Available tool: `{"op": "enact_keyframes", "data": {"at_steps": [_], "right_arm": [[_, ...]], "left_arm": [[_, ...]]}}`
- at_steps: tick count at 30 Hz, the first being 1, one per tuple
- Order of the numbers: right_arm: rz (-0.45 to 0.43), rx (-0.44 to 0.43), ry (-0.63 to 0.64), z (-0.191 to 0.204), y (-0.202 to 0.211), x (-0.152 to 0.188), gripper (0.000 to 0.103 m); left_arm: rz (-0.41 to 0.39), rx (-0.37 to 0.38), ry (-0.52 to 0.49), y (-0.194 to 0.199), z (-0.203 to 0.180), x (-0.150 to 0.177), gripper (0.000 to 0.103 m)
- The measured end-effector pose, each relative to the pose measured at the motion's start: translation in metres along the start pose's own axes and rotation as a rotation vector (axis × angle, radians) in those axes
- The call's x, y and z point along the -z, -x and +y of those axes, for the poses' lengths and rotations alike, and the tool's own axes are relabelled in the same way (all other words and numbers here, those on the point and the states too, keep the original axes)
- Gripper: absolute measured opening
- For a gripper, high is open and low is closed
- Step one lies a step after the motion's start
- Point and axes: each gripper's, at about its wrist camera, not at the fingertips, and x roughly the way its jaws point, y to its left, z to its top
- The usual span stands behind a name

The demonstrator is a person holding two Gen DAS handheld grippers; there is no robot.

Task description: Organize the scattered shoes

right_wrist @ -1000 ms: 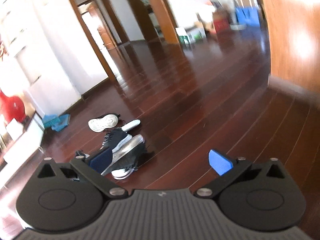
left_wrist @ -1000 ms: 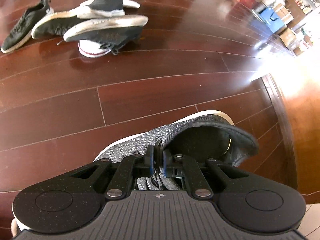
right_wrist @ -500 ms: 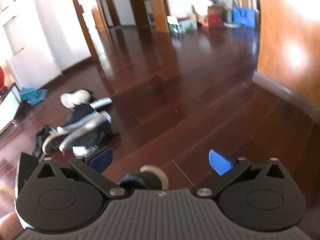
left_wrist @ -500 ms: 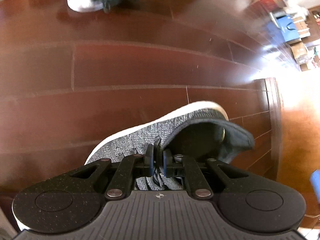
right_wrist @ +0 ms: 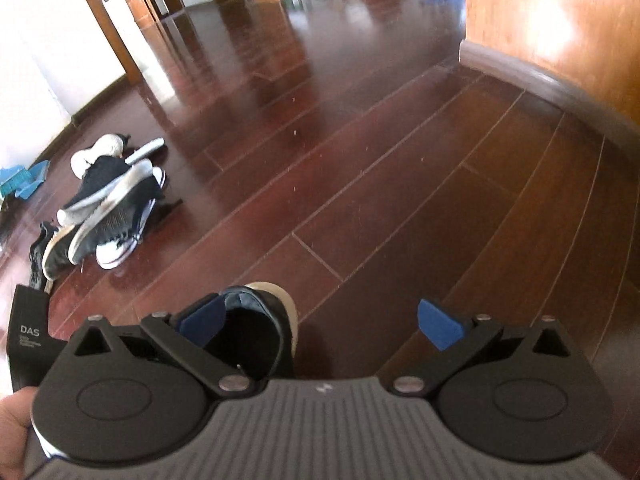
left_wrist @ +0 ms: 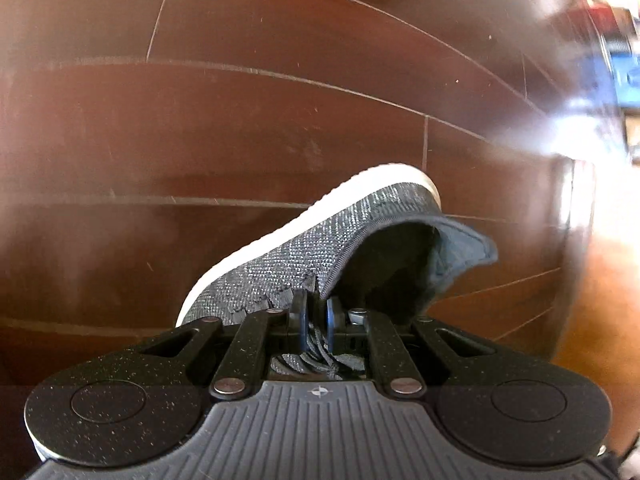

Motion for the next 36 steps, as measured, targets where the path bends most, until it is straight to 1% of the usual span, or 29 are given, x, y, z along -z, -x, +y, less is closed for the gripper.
{"op": "enact_keyframes", "data": {"at_steps": [2, 8, 10, 12, 13, 15, 17, 18, 19, 20, 23, 25, 27, 30, 33, 36], "right_arm": [[0.025, -0.003, 0.004, 0.002, -0.006, 0.005, 0.101], [0.101, -0.03, -0.007, 0.007, -0.021, 0.015, 0.096], [0.134, -0.043, -0.004, 0.01, -0.027, 0.019, 0.095], [0.159, -0.057, -0.007, 0.013, -0.033, 0.02, 0.092], [0.17, -0.065, -0.008, 0.014, -0.036, 0.02, 0.089], [0.196, -0.086, -0.004, 0.02, -0.042, 0.021, 0.082], [0.222, -0.106, 0.001, 0.026, -0.049, 0.023, 0.075], [0.235, -0.117, 0.003, 0.029, -0.052, 0.023, 0.074], [0.248, -0.127, 0.005, 0.032, -0.055, 0.024, 0.073], [0.261, -0.135, 0.009, 0.036, -0.059, 0.024, 0.073], [0.295, -0.147, 0.026, 0.047, -0.072, 0.024, 0.073], [0.308, -0.148, 0.02, 0.05, -0.08, 0.021, 0.073], [0.325, -0.135, 0.005, 0.052, -0.091, 0.017, 0.072], [0.353, -0.105, -0.004, 0.053, -0.109, 0.013, 0.072], [0.381, -0.087, -0.006, 0.056, -0.123, 0.014, 0.072], [0.417, -0.065, 0.004, 0.062, -0.141, 0.021, 0.069]], "left_arm": [[-0.014, -0.013, -0.039, -0.004, 0.007, -0.004, 0.015], [-0.022, -0.024, -0.056, -0.009, 0.028, -0.016, 0.021], [-0.039, -0.031, -0.065, -0.007, 0.031, -0.019, 0.036], [-0.083, -0.039, -0.094, 0.002, 0.035, -0.023, 0.083], [-0.09, -0.04, -0.099, 0.004, 0.035, -0.023, 0.085], [-0.121, -0.037, -0.137, 0.014, 0.035, -0.025, 0.085], [-0.162, -0.048, -0.216, 0.031, 0.035, -0.028, 0.085], [-0.168, -0.052, -0.226, 0.033, 0.036, -0.028, 0.085], [-0.204, -0.078, -0.272, 0.043, 0.038, -0.028, 0.085], [-0.222, -0.093, -0.293, 0.051, 0.035, -0.03, 0.085], [-0.284, -0.132, -0.341, 0.067, 0.042, -0.033, 0.085], [-0.318, -0.158, -0.355, 0.076, 0.048, -0.034, 0.085], [-0.378, -0.204, -0.357, 0.09, 0.064, -0.035, 0.085], [-0.413, -0.229, -0.329, 0.109, 0.074, -0.038, 0.085], [-0.448, -0.253, -0.273, 0.133, 0.098, -0.038, 0.086], [-0.492, -0.301, -0.287, 0.165, 0.113, -0.033, 0.086]]}}
